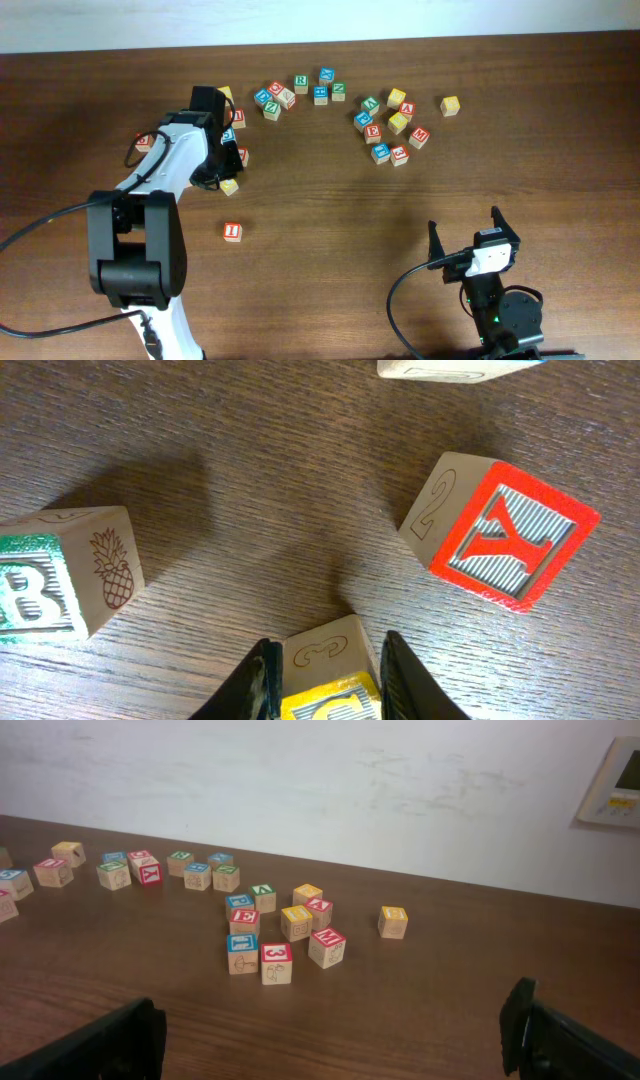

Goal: Spell out ICRA
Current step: 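Lower the left gripper and grasp the yellow C block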

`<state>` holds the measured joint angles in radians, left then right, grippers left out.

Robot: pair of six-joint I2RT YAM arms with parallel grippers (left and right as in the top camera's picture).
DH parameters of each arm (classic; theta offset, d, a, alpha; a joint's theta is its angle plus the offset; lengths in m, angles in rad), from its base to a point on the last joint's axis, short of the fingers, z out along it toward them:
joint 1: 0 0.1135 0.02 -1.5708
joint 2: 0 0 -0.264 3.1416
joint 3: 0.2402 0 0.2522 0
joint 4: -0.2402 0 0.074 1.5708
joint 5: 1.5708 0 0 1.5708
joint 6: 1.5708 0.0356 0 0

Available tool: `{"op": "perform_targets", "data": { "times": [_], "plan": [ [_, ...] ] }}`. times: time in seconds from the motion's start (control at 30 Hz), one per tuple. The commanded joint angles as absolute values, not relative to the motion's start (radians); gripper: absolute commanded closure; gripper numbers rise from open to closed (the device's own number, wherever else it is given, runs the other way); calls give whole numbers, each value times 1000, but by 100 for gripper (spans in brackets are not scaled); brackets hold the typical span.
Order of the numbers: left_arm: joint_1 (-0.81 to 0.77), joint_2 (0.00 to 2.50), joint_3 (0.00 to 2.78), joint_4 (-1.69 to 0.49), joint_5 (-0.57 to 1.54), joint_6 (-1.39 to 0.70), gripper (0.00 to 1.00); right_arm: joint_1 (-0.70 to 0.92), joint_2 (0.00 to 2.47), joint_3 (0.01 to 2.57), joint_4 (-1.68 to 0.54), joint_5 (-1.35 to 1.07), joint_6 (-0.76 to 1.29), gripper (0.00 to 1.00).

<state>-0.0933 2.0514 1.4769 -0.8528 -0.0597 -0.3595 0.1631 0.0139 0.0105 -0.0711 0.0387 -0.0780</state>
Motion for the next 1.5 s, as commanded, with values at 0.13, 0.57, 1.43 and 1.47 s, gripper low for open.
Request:
{"op": "perform_targets", "data": {
  "times": [0.13,0.57,1.43,1.47],
  "plan": [
    [-92,2063,1467,-859,-38,-355,50,156,6,6,-79,37,-66,2],
    [-92,2063,1467,-898,-37,-355,68,156,6,6,-79,37,-66,2],
    [-92,2063,1466,-963,-41,-271,60,156,6,6,-79,37,-66,2],
    [-92,2063,1466,-959,-42,-270,59,156,6,6,-79,37,-66,2]
  ]
}}
